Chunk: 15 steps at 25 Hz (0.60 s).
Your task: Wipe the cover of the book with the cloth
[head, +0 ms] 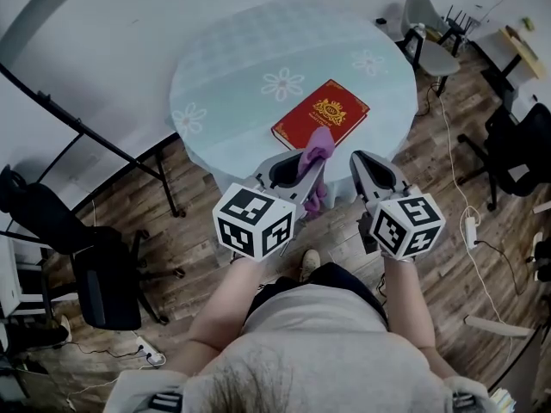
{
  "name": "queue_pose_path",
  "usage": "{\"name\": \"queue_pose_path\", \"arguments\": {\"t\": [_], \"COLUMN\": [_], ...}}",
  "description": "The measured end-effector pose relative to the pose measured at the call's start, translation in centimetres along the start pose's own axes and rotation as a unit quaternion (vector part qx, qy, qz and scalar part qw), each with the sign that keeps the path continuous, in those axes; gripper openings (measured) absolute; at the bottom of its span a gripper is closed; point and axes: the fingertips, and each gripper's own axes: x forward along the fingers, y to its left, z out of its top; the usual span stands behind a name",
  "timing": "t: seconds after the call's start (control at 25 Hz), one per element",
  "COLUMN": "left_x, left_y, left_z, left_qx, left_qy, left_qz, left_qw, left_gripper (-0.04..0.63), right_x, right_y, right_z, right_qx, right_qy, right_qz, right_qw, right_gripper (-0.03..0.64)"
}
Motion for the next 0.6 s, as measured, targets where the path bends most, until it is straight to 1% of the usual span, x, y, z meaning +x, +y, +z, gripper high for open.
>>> {"name": "queue_pose_path", "arguments": {"t": [0.24,0.6], "left_x": [3.0,5.7], "left_y": [1.0,1.6], "left_z": [0.4,0.4], "left_qx": [-0.002,-0.005], "left_qy": [0.002,0.011], "left_qz": [0.007,0.008], "left_qw": [1.0000,0.9999], "left_gripper": [0.081,0.081], "right_x": [1.7,2.8], "right_y": [-2.6,-4.6], "right_z": [0.3,0.2], "right_qx": [0.001,0.006], "right_qy": [0.007,0.018], "right_qz": [0.011,0.020], "right_qw": [1.000,1.000], "right_gripper": [0.023,0.023]}}
